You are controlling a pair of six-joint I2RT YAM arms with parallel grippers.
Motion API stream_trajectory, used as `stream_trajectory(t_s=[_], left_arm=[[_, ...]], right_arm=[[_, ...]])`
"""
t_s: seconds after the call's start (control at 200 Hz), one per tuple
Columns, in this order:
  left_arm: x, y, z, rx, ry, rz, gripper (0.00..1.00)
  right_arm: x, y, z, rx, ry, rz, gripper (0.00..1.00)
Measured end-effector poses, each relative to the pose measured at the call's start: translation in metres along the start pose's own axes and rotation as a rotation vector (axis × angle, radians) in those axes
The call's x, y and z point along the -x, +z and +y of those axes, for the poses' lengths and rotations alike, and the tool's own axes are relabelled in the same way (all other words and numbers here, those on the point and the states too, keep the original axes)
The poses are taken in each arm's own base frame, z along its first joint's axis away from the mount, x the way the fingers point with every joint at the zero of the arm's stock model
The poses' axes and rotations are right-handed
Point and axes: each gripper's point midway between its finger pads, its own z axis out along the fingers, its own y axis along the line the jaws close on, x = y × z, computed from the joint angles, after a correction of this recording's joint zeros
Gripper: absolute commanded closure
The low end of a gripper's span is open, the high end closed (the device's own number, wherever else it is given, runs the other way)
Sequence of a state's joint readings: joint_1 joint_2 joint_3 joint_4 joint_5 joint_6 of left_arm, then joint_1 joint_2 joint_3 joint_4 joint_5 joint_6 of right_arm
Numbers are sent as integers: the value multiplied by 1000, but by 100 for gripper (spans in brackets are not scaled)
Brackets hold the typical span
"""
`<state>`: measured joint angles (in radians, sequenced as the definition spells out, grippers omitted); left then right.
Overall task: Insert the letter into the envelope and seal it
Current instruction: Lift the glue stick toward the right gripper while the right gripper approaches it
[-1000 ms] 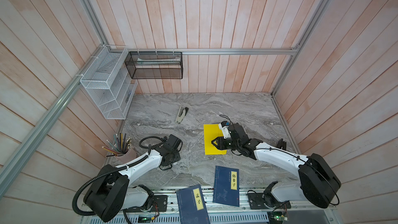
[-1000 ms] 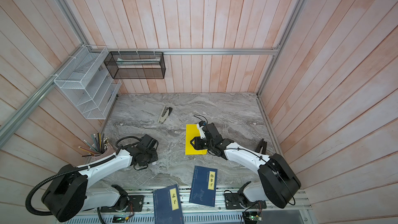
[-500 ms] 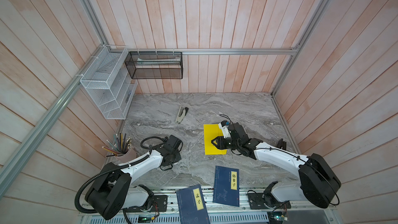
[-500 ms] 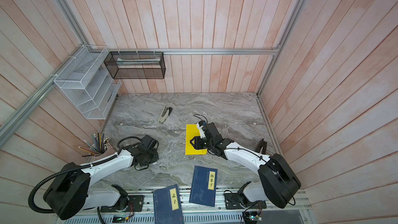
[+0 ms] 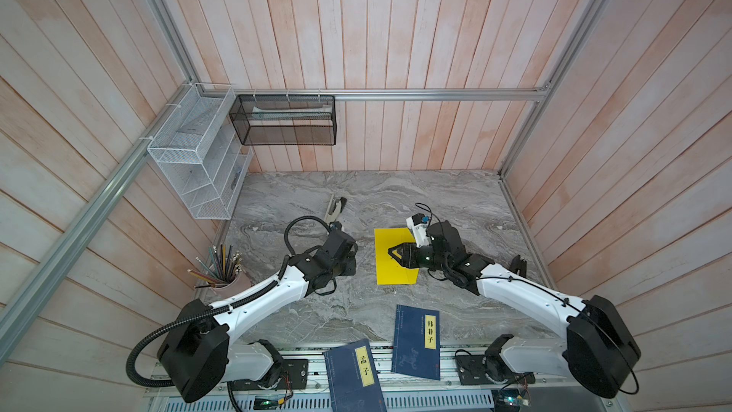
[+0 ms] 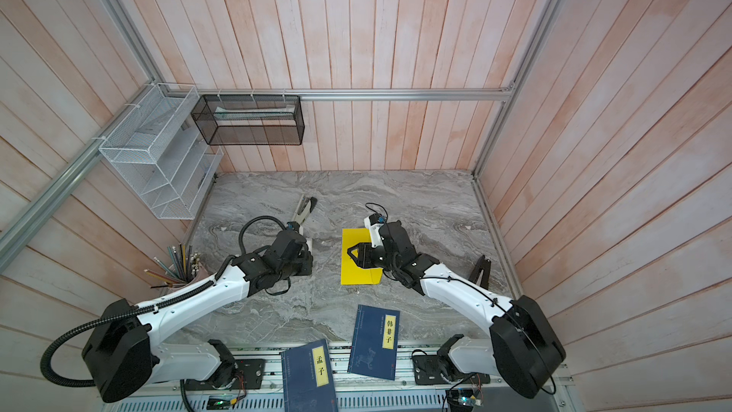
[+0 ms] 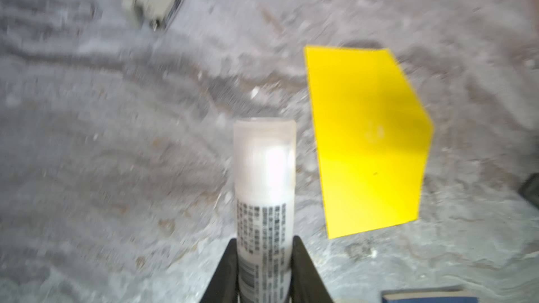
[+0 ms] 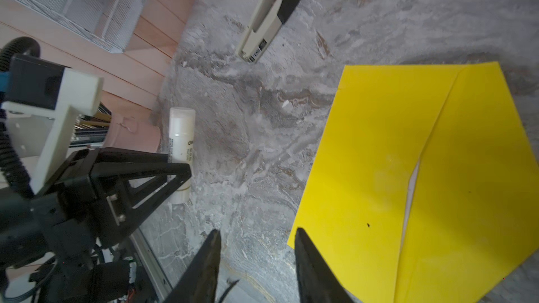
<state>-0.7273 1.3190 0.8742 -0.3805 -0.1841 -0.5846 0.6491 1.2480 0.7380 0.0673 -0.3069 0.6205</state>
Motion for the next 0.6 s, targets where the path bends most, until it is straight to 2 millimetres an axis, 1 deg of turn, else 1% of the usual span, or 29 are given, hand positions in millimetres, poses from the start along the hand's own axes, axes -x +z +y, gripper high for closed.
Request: stream_trajectory(t_s=[0.09, 0.205, 0.335, 0.41, 0.465, 0.6], left_arm=[[25, -8, -27, -79, 59, -101, 93], [44, -16, -54, -166, 112, -196, 93], [63, -27, -77, -255, 147, -290, 93], [71, -33, -90, -304, 168, -334, 93], [74, -37, -98, -335, 182, -356, 93], [77, -43, -116, -399, 216, -381, 93]], right_arm=[[22, -18, 21, 65, -2, -84, 53], [46, -40, 46, 132, -20, -172, 51], [69, -52, 68, 174, -37, -217, 48], [77, -53, 75, 179, -44, -221, 44], [81, -51, 77, 174, -50, -218, 42], [79, -44, 71, 145, -47, -188, 41]])
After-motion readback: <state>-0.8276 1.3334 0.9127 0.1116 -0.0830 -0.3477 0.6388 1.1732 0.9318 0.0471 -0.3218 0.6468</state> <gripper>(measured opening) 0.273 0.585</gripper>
